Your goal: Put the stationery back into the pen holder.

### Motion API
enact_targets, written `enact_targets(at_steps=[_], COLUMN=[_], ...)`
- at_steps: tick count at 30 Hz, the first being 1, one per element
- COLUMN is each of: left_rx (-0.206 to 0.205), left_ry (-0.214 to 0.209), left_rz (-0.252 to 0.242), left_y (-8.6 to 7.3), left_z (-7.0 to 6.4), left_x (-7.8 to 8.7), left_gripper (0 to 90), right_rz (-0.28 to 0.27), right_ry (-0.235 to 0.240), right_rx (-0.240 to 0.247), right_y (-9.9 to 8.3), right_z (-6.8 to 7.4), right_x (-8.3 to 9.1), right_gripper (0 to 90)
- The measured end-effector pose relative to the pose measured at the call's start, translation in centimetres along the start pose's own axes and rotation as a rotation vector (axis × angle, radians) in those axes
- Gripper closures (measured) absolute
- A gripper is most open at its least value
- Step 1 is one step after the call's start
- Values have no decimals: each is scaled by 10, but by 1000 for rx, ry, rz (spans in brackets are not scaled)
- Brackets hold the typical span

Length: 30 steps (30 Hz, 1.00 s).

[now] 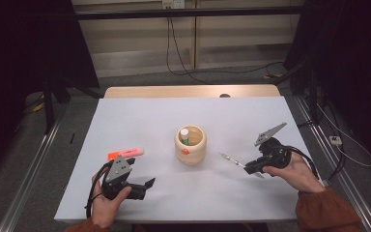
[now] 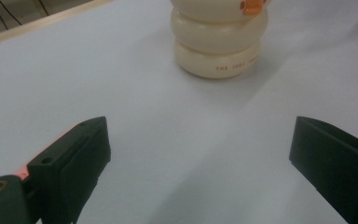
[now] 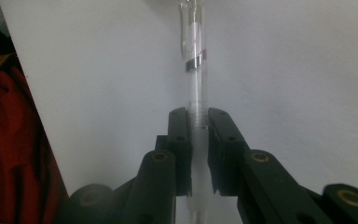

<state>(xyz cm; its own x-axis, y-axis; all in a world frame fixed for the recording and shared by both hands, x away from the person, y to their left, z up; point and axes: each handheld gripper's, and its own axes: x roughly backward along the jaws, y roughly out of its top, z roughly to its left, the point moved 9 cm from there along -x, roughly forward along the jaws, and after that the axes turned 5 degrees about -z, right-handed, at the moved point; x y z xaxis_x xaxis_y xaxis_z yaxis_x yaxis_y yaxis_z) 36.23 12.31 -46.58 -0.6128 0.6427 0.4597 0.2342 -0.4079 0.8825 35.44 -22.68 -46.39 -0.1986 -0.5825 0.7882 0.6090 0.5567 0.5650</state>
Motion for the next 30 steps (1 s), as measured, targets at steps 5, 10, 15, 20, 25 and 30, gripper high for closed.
enact_targets(at_steps=[5,10,15,20,25,30], left_rx=[-3,-65,-126,-194,-285,-358], left_ry=[1,-56,-118,-127,-145,-149], left_rz=[-11,-2,43,60,89,125], left_y=[2,3,3,5,10,9], left_z=[-2,-16,-33,-45,-54,-64], left_x=[-6,-11,-17,-25,-35,-43], left_gripper=[61,64,58,64,92,92], right_rz=[23,47,63,75,87,102], right_ry=[39,65,90,105,128,154], right_rx=[32,56,74,104,138,160], right_y=[2,7,13,22,32,40], right_z=[11,20,29,36,46,55], right_x=[-8,-20,-32,-42,-50,-56], right_gripper=[801,801,801,801,801,801])
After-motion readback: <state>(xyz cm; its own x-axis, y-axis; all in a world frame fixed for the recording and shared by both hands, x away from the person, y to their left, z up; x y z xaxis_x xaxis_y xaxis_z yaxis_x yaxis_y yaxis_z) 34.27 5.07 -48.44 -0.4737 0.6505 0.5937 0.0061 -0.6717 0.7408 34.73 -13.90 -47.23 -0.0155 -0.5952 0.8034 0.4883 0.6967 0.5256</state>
